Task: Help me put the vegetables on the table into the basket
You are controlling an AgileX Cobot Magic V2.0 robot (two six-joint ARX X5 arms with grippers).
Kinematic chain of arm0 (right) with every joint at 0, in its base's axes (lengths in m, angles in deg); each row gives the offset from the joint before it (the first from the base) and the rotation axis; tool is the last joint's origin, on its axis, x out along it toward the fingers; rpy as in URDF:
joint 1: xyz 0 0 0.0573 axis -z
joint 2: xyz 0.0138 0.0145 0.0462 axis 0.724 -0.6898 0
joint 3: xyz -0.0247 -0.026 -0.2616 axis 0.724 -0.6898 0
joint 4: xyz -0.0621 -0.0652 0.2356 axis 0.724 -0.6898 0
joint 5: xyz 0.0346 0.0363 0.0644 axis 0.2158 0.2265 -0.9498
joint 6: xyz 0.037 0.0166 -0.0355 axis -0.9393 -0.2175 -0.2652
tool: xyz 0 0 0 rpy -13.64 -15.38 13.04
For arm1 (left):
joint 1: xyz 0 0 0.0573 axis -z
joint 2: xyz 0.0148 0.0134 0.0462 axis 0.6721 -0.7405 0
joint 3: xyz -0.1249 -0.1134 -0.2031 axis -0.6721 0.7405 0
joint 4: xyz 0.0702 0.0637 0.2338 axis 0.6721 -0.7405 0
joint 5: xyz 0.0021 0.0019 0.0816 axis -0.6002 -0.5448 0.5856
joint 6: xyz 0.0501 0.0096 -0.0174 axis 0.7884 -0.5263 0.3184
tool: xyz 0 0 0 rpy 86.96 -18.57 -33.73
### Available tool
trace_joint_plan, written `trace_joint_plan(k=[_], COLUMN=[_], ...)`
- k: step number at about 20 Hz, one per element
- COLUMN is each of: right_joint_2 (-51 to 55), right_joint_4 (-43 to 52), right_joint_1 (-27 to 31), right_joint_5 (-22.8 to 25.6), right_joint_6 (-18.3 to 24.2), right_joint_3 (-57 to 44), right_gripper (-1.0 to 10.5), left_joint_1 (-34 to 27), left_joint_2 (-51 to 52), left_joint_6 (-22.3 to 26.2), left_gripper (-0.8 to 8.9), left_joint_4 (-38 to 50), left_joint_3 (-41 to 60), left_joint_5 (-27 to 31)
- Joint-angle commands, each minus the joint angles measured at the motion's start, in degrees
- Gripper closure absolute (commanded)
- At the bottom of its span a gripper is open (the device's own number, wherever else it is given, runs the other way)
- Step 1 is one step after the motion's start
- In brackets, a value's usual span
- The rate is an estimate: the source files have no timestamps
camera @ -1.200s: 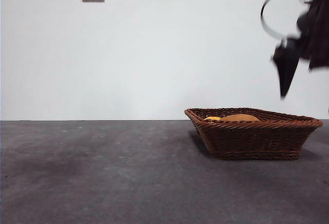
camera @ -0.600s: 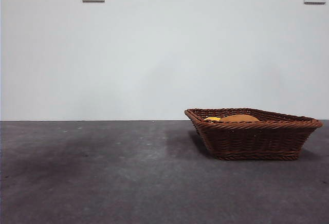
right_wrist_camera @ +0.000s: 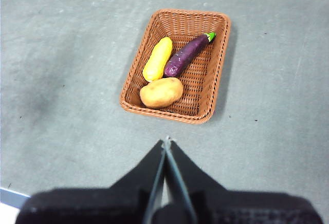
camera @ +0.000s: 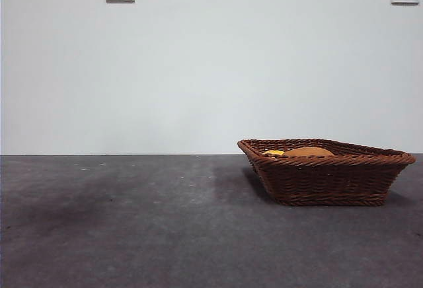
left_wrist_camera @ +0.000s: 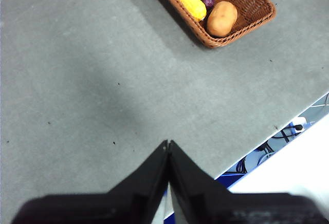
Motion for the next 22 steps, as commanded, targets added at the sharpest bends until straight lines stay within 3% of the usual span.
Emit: trace_joint_plan(k=[1, 4, 7, 10, 11, 14, 16, 18, 22], right_joint_2=[-0.7, -2.4, -4.7, -7.5, -8.5, -11.9, -14.4, -16.9, -21.2], right_joint_4=[-1.4, -1.4, -1.4, -1.4, -1.4, -1.4, -1.4, -1.4, -1.3], right_joint_1=[-0.2, -0.2, -0.2, -0.2, -0.2, -0.2, -0.2, -0.2, -0.2], right_joint_5=[0.1, 0.5, 1.1, 1.1, 1.1, 1.1, 1.1, 1.1, 1.2], right_joint_6=[-0.6, -0.6, -0.6, -0.6, -0.6, -0.6, -0.6, -0.6, -0.6], right_joint_3=[-0.3, -0.3, -0.3, -0.3, -0.3, -0.3, -0.3, -0.3, -0.3], right_gripper=[9.5, 9.5, 9.5, 9.5, 9.5, 9.5, 9.5, 9.5, 9.5], left_joint_1=[0.1, 0.1, -3.9, -9.4, -12.0, -22.8, -30.8, -38.2, -46.1], left_joint_2=[-1.5, -4.6, -6.9, -6.2, -5.0, 0.5, 6.5, 14.0, 29.4], left_joint_6=[-0.4, -0.3, -0.3, -0.2, 5.8, 15.3, 21.0, 23.4, 18.4], left_gripper=[8.16, 8.16, 8.16, 8.16, 8.16, 8.16, 8.16, 8.16, 8.16], left_joint_4=[0.1, 0.4, 1.6, 5.2, 8.2, 20.3, 29.9, 41.6, 65.7], left_joint_3=[0.4, 0.5, 0.7, 0.8, 0.8, 5.3, 13.5, 25.7, 53.1], left_joint_5=[0.2, 0.2, -0.8, -9.0, -8.4, -8.9, -11.7, -13.3, -13.3])
